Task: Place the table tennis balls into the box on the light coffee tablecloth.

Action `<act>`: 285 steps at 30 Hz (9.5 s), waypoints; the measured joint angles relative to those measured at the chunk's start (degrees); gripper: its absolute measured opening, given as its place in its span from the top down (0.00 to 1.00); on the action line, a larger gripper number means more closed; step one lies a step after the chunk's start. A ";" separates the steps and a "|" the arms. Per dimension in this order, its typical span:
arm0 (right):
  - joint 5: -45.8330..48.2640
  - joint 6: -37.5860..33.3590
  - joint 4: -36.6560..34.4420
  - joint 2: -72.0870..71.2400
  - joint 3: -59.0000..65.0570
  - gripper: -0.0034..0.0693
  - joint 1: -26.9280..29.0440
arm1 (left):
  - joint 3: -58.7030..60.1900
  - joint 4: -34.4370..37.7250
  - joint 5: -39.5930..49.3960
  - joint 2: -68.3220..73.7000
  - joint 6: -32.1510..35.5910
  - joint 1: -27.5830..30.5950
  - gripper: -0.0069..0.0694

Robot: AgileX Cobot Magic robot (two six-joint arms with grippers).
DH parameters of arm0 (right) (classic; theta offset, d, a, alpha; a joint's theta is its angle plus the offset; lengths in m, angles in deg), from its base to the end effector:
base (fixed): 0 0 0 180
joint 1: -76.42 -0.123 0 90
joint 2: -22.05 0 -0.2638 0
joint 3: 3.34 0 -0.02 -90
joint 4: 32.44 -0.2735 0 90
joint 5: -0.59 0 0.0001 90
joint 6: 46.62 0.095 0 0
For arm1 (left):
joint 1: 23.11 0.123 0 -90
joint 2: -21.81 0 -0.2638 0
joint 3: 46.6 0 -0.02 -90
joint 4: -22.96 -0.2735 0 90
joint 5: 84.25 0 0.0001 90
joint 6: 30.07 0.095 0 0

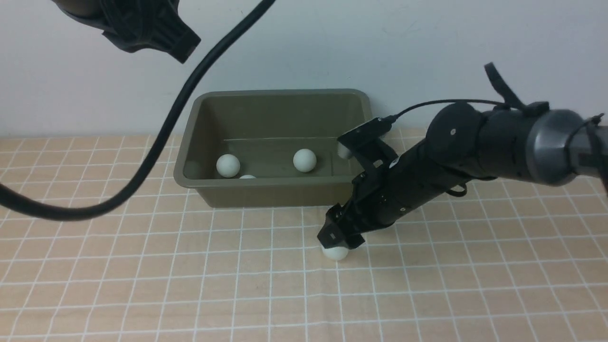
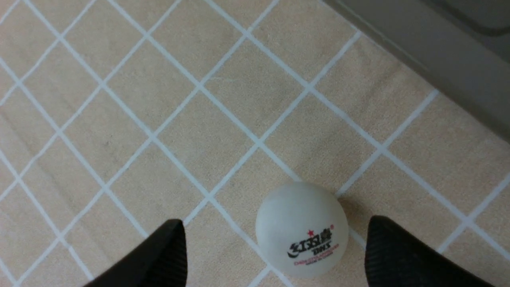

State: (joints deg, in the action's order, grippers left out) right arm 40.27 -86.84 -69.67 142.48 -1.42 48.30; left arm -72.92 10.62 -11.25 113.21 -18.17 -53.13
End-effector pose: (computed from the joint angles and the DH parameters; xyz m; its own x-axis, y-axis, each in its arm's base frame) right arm 0.3453 0.2262 0.1411 -0.6937 -0.5505 -0.4644 -0.7042 0.6539 0.2766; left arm 0.2769 -0.1376 0.4512 -0.5175 0.6023 -0.6078 0.5289 0.7835 0.3262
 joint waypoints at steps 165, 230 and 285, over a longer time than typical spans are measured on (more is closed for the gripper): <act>0.45 16.47 17.76 -94.49 56.42 0.22 26.18 | 0.00 12.34 -1.42 0.00 0.75 0.00 0.67; 0.52 16.52 17.76 -94.55 56.42 0.22 26.18 | 83.40 27.25 -37.66 -83.89 6.49 36.46 0.67; 0.52 16.52 17.71 -94.55 56.42 0.22 26.18 | 104.09 10.98 -49.15 -83.96 -9.81 30.65 0.67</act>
State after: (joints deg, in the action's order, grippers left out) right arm 40.79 -70.32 -51.96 47.92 55.00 74.48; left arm 31.17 21.60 -60.41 29.25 -27.98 -22.47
